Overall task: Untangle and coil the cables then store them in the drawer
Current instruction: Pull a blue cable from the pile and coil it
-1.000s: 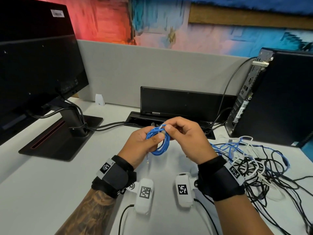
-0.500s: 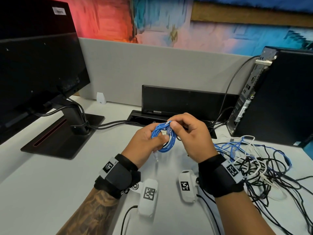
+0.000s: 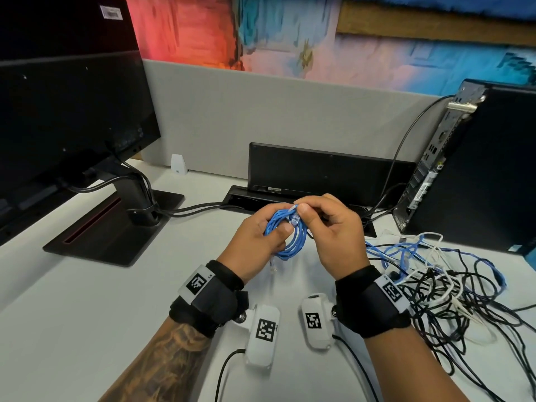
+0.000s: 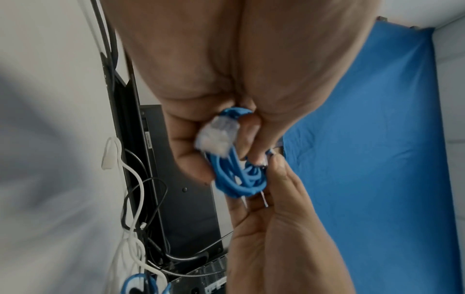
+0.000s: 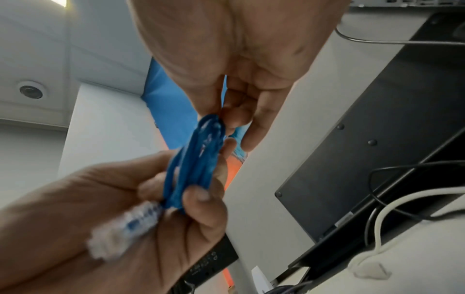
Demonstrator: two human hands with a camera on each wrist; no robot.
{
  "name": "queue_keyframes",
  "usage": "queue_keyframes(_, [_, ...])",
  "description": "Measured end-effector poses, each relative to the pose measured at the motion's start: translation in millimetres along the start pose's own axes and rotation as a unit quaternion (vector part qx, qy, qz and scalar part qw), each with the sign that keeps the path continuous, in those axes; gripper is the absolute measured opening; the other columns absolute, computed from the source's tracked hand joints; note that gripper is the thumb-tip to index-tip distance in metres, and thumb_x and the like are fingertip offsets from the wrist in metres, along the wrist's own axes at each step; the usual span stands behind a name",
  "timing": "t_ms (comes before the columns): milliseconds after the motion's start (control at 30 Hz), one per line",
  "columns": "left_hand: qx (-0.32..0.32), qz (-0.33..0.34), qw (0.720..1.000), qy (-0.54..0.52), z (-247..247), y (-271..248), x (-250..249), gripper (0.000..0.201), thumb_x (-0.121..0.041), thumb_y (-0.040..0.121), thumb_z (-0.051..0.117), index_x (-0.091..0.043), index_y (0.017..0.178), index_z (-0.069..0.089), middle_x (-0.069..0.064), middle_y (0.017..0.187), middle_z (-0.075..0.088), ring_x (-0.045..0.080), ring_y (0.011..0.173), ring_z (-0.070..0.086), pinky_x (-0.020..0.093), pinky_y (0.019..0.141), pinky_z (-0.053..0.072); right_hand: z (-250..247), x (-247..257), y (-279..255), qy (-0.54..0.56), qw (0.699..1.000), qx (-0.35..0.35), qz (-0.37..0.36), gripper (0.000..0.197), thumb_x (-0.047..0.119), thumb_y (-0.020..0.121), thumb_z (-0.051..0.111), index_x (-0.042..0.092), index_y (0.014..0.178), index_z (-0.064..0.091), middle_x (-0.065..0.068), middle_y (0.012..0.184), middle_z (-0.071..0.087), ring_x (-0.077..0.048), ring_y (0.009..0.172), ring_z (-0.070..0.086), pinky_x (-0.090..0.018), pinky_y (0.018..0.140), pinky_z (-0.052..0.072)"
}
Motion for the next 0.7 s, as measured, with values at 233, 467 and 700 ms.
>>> queue_keyframes(233, [-0.009,0.021,0.997,0.076,-2,-1,-7,0.029,-0.020,0.095,0.062,-0.024,0.123,0.060,-0.007,0.102,0.066,0.006,0.087,0.065,0.027,0.076,0.054,1,-3,-1,0.046,0.998,-0.002,0.041,0.014,0.007,0.099,0.061,0.014,0.101,0.073,0.001,0.094,0.071,-0.010,0.087,0.068,-0.018,0.076,0.054])
queue_keyframes(467, [-0.029,0.026,0.993,0.112,-4,-2,-5,0.020,-0.021,0.097,0.060,-0.026,0.117,0.062,-0.005,0.099,0.068,0.009,0.086,0.066,0.030,0.076,0.055,8,-17,-4,0.112,0.986,0.024,0.118,0.014,0.009,0.101,0.058,0.011,0.101,0.072,-0.002,0.093,0.073,-0.015,0.086,0.072,-0.024,0.069,0.059])
queue_keyframes(700, [-0.061,0.005,0.996,0.071,-12,-1,1,0.016,-0.016,0.097,0.061,-0.020,0.112,0.063,0.009,0.097,0.069,0.024,0.085,0.071,0.048,0.068,0.061,8,-14,-1,0.121,0.980,0.106,0.119,0.024,0.002,0.098,0.062,0.019,0.110,0.075,-0.004,0.104,0.075,-0.023,0.097,0.073,-0.035,0.077,0.063])
Point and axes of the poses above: each hand's wrist, its own y-axis towards the middle knuckle, its own z-axis out of the palm, x = y × z, the point moved 8 cm from there along y, towards the middle knuckle
